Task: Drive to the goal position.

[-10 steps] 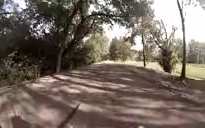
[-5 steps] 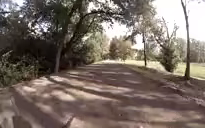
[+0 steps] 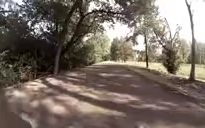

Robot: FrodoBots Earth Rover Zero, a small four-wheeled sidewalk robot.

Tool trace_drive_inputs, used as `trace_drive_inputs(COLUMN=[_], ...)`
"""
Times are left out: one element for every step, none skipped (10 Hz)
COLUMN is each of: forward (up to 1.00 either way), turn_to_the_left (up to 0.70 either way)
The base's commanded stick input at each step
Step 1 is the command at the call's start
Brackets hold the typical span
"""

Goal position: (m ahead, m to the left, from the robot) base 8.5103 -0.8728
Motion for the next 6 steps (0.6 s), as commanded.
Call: trace_drive_inputs(forward=[0.70,0.70,0.70,0.35,0.00,0.00], turn_to_the_left=[0.00,0.00,0.00,0.00,0.00,0.00])
